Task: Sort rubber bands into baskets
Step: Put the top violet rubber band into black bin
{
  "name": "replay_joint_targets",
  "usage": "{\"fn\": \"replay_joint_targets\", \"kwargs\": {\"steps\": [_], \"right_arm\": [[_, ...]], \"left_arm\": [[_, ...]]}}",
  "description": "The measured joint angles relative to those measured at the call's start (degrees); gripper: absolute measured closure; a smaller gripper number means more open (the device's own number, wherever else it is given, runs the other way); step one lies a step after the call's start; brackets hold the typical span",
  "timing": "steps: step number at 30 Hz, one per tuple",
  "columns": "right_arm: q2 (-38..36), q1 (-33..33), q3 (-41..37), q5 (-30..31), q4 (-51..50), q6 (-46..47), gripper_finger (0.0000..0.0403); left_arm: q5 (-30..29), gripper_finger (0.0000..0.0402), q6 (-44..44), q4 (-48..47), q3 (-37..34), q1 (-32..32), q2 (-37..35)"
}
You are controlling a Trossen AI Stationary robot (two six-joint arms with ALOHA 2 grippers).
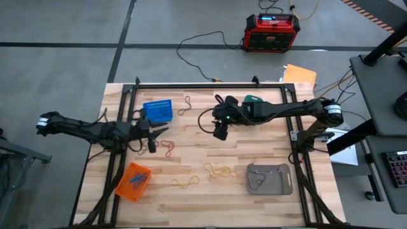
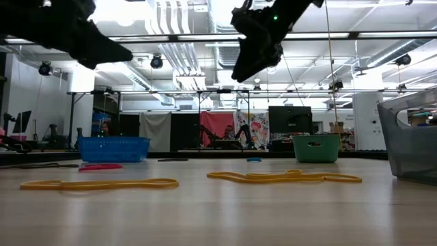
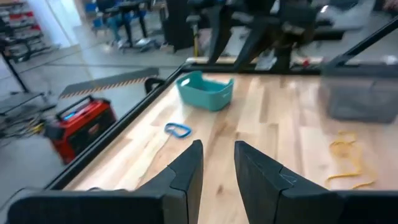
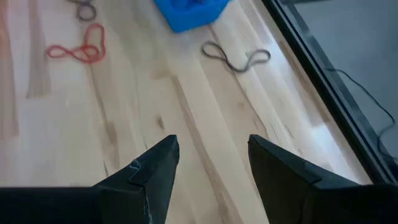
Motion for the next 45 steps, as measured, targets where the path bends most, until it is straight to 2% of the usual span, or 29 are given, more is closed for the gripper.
{"fn": "replay_joint_targets", "kwargs": {"steps": [6, 9, 13, 17, 24, 30, 37, 41, 45], "right_arm": [[-3.2, 0.6, -0.3, 0.7, -2.0, 0.0, 0.0211], [-4.3, 0.8, -0.4, 1.0, -2.2, -0.7, 0.0211], [-5.2, 1.0, -0.4, 1.0, -2.8, -1.0, 0.0211], [-5.2, 1.1, -0.4, 1.0, -4.6, -1.0, 0.0211], [-5.2, 1.1, -0.8, 1.0, -7.6, -1.4, 0.0211], [-6.9, 1.1, -2.5, 1.0, -9.2, -2.1, 0.0211], [-13.6, 0.9, -10.4, 1.0, -1.4, -3.1, 0.0211], [-18.1, 0.9, -15.9, 1.0, 5.4, -2.1, 0.0211], [-20.9, 0.9, -19.1, 1.0, 8.5, -0.5, 0.0211]], "left_arm": [[2.0, 0.0325, 0.9, -8.7, 10.4, 8.4, 12.0], [9.1, 0.0325, 4.4, -12.8, 15.5, 14.8, 18.1], [18.3, 0.0325, 6.8, -13.2, 20.0, 23.4, 25.5], [20.2, 0.0325, 7.1, -15.6, 24.3, 28.8, 32.7], [20.6, 0.0325, 10.6, -16.3, 29.9, 30.6, 44.8], [20.6, 0.0325, 10.6, -15.1, 31.4, 31.7, 50.9], [20.6, 0.032, 7.4, -10.3, 31.5, 33.2, 57.4], [17.2, 0.0301, 4.1, -14.2, 35.4, 34.1, 62.4], [17.3, 0.0274, 2.9, -19.7, 40.9, 35.5, 67.1]]}}
